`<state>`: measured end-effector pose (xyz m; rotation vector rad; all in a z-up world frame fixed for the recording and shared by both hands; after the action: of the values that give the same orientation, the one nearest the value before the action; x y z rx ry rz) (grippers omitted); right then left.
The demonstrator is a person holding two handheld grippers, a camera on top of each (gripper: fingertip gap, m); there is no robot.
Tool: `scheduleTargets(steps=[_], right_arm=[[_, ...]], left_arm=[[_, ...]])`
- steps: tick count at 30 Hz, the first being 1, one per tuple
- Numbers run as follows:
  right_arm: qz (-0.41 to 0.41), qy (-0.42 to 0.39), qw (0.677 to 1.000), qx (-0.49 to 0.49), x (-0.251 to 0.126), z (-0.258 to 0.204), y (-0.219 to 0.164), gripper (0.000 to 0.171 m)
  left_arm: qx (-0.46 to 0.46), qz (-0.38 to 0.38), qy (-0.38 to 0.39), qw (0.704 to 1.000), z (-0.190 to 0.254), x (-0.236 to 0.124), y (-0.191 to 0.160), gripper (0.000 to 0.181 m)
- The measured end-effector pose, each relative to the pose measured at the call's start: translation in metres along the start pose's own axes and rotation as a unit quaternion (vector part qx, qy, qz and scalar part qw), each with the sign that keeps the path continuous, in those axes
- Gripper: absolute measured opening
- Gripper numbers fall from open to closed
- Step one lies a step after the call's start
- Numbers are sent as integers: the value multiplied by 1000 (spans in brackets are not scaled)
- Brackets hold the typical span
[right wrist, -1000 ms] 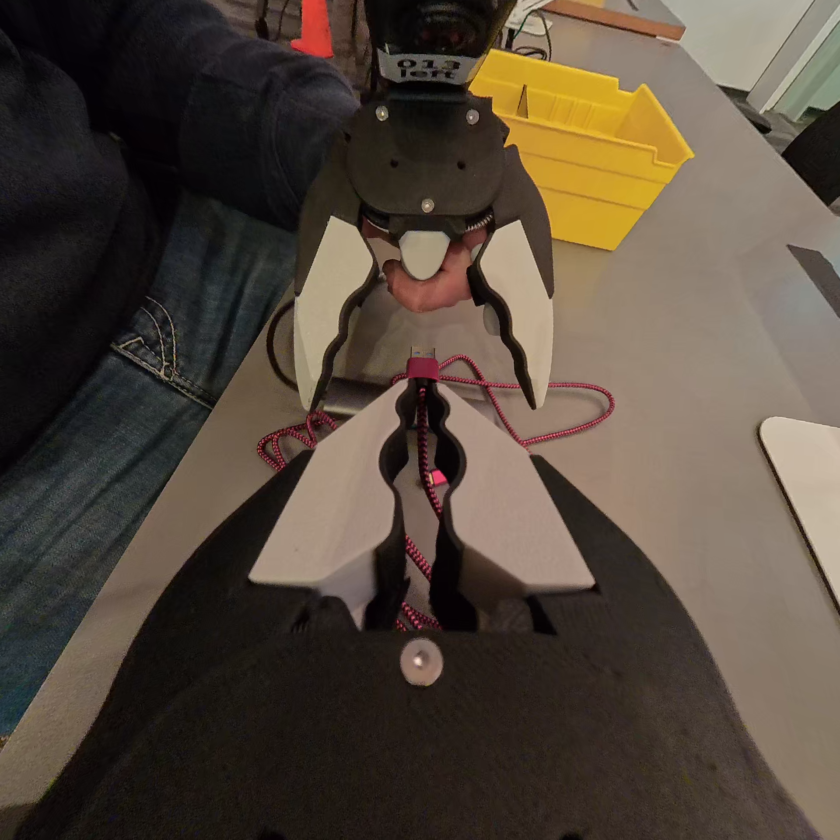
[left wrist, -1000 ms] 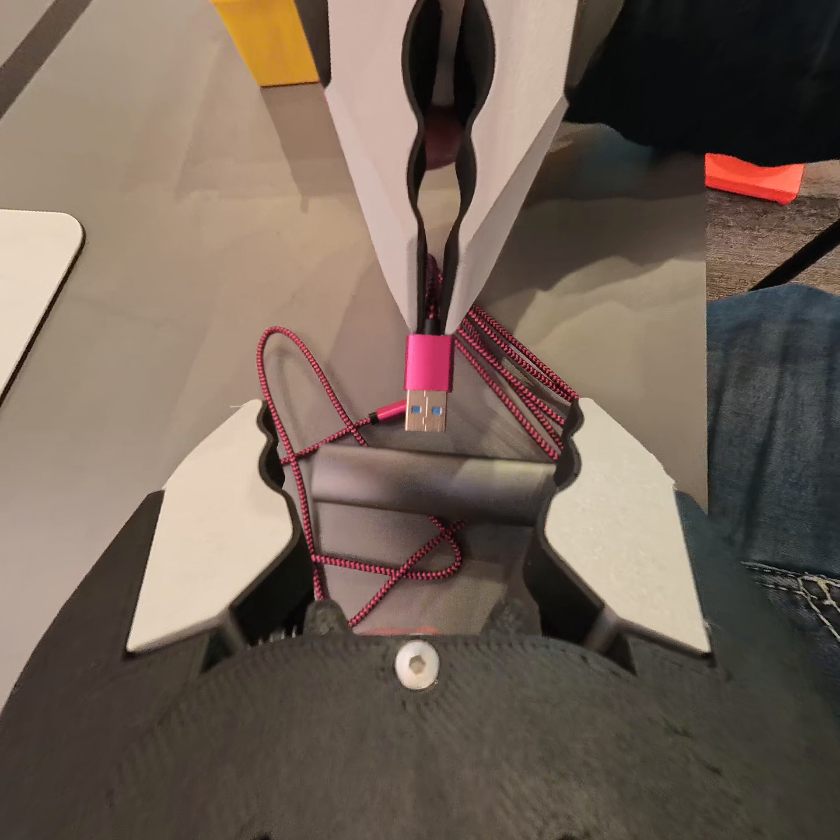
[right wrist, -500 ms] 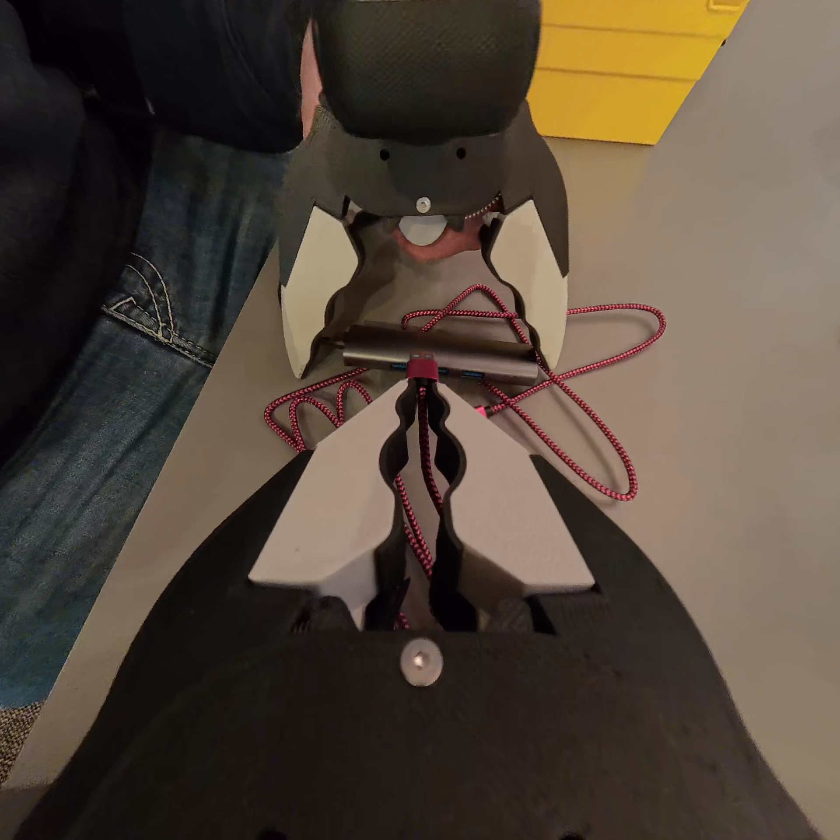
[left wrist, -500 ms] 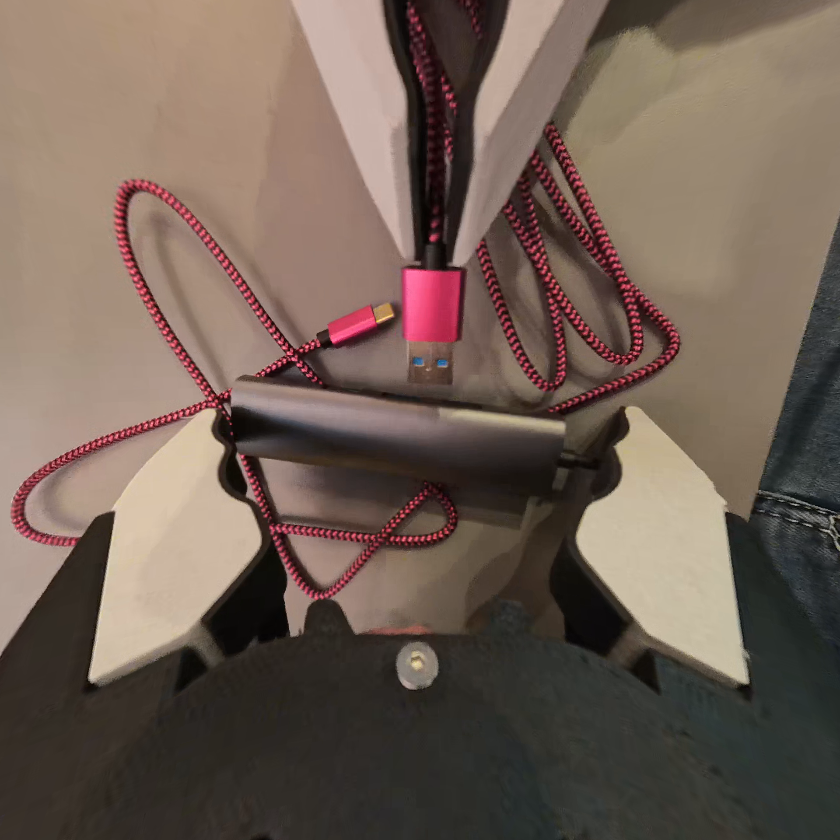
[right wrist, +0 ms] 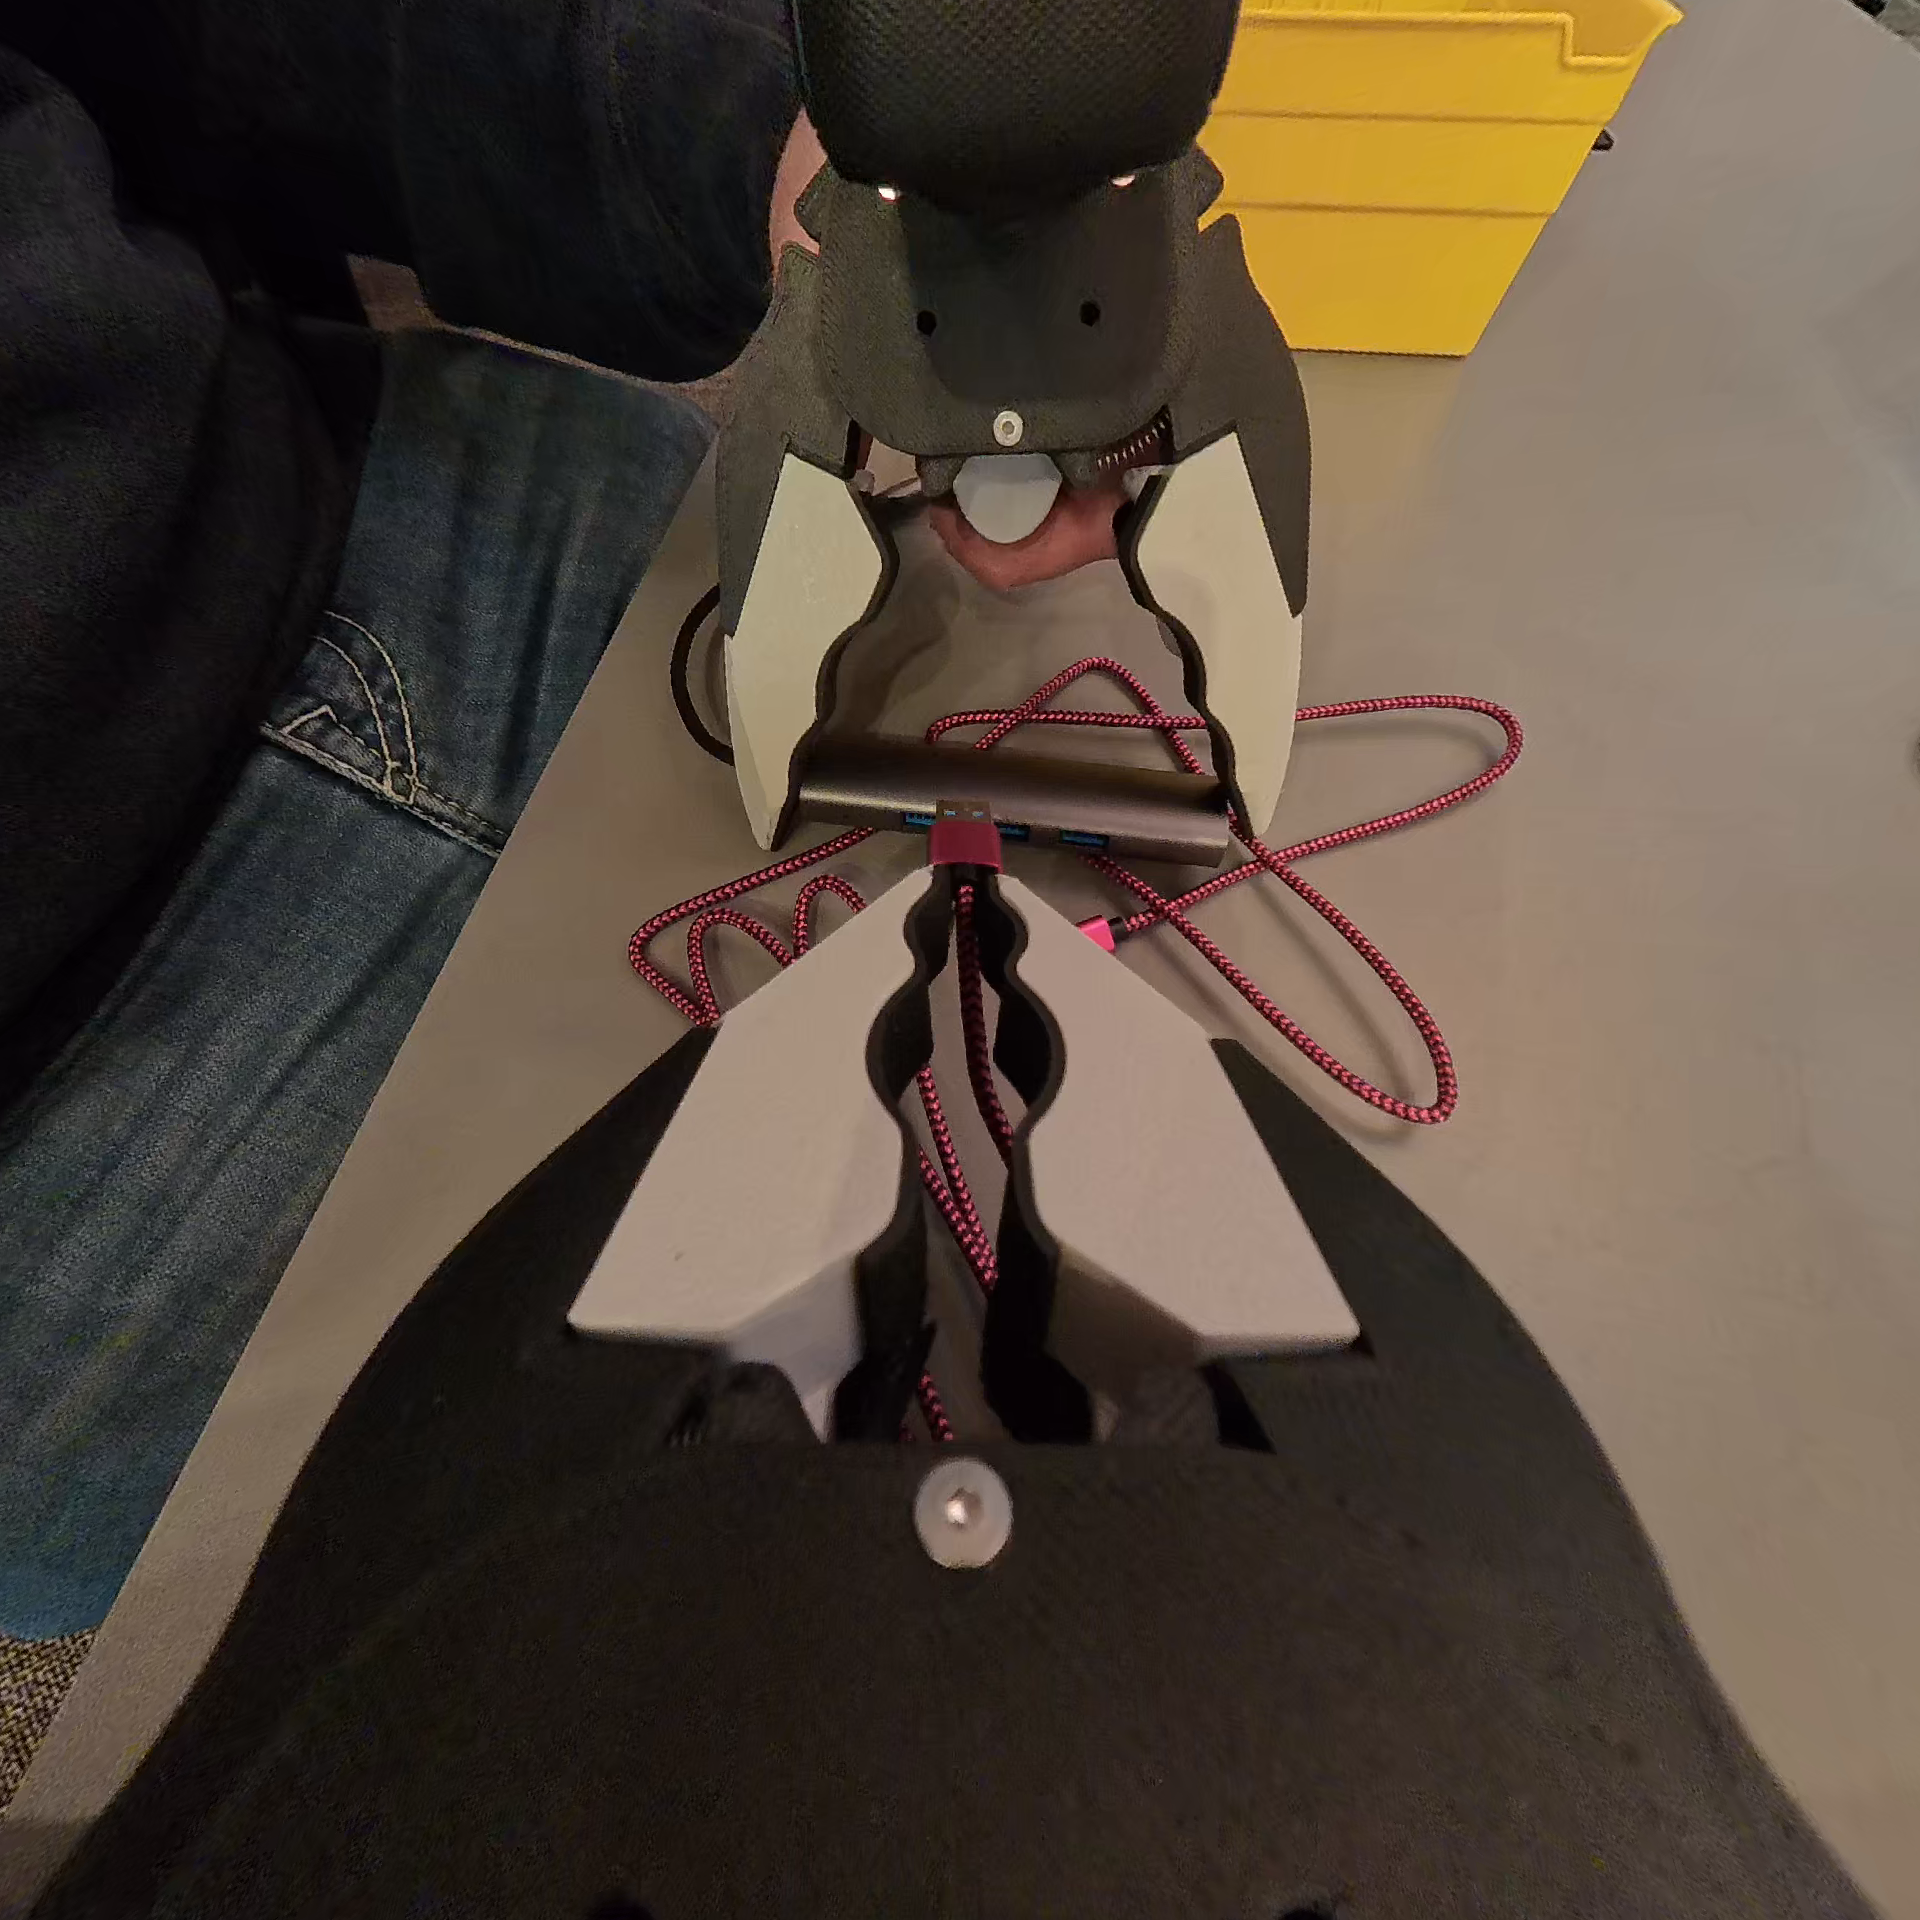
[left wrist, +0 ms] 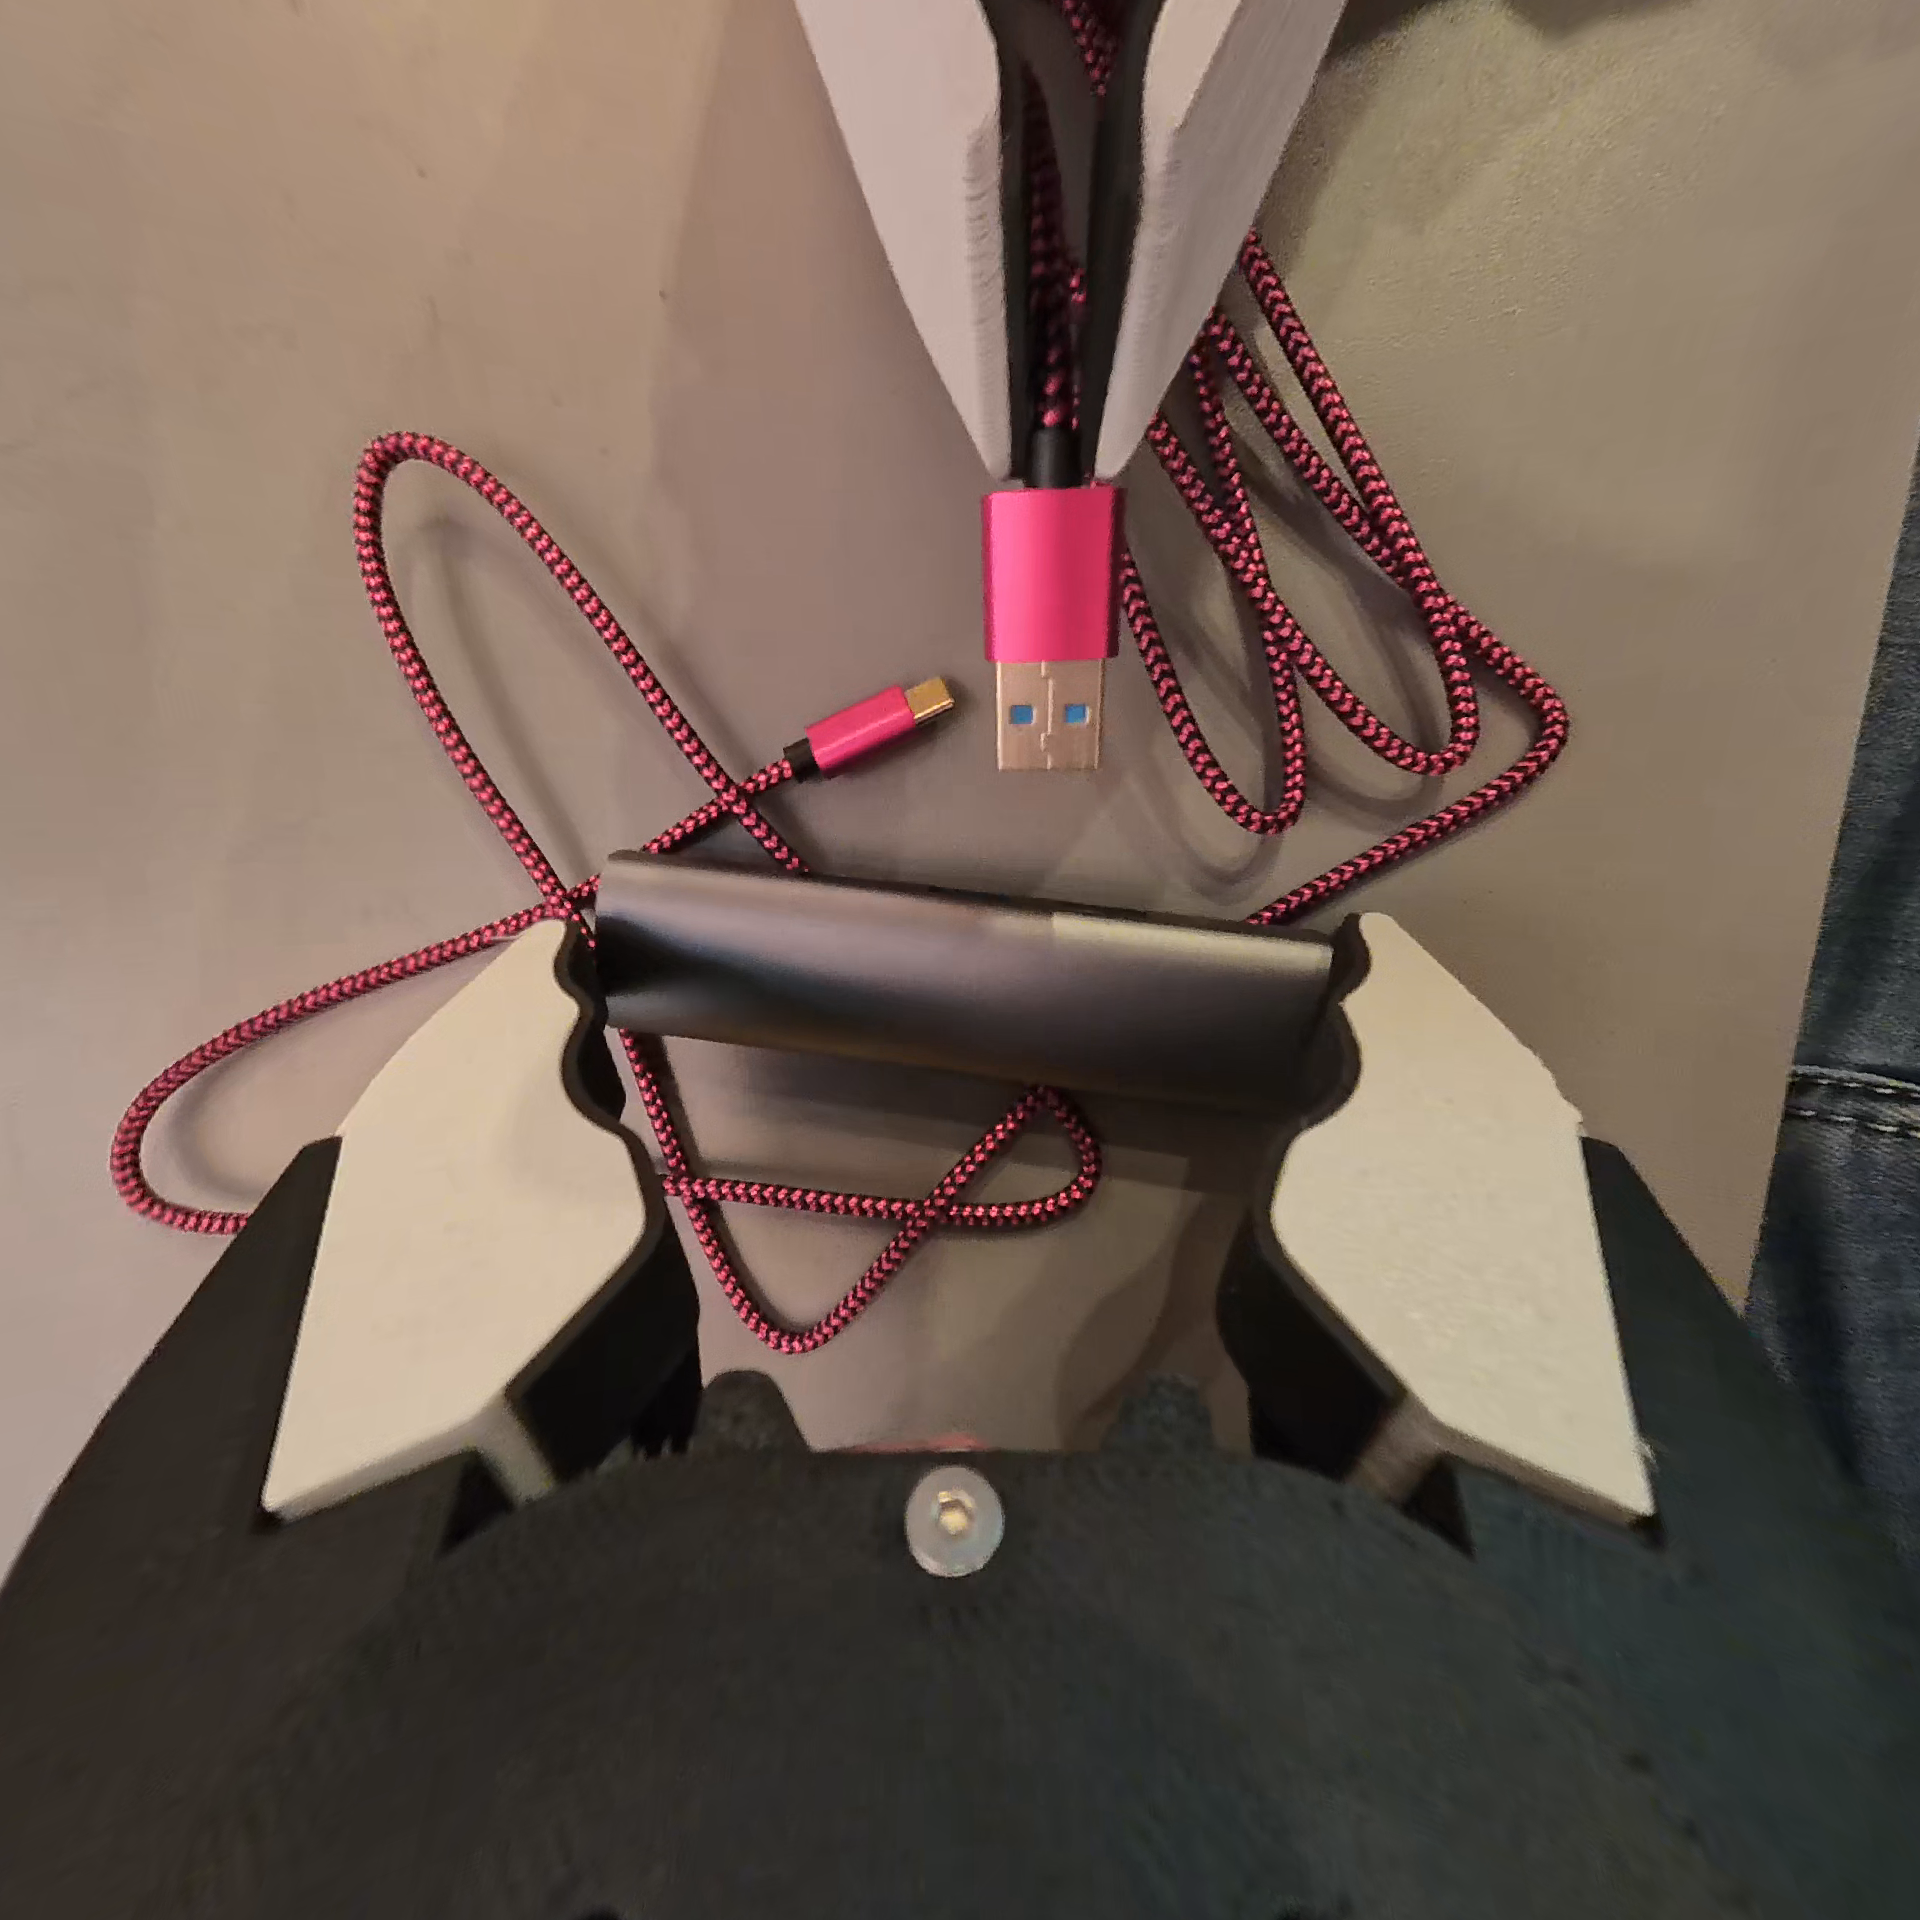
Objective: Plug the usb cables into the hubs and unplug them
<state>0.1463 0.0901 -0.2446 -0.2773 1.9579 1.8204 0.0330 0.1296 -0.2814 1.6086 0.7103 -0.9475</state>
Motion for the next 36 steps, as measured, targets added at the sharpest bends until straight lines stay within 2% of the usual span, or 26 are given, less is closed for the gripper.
scheduleTargets(steps=[4, 11, 14, 25, 36], right_arm=[[10, -6, 1000, 0, -3, 1, 2, 3], [60, -17, 998, 8, -14, 5, 16, 3], [51, -21, 998, 9, -17, 5, 19, 3], [-35, -20, 999, 7, -22, 6, 25, 2], [-61, -32, 997, -22, -25, 4, 38, 2]], left_arm=[[-10, 37, 10, 999, -2, -5, 2, 126], [-83, 216, -2, 973, -5, -25, 22, 126], [-101, 262, -13, 960, -3, -26, 26, 126], [-97, 279, -5, 955, 0, -25, 30, 126], [-62, 257, 30, 964, -1, -36, 36, 126]])
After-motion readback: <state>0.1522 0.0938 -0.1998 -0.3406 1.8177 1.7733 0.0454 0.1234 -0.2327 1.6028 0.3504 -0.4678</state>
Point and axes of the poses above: each gripper's, where its closed fingertips meet, x out along the fingers, y out of its top, z = x × y across the jaws, the point moved 6 cm from there along -x, back along the fingers, and after that the axes turned 3 degrees about y, right-handed, at the moved point
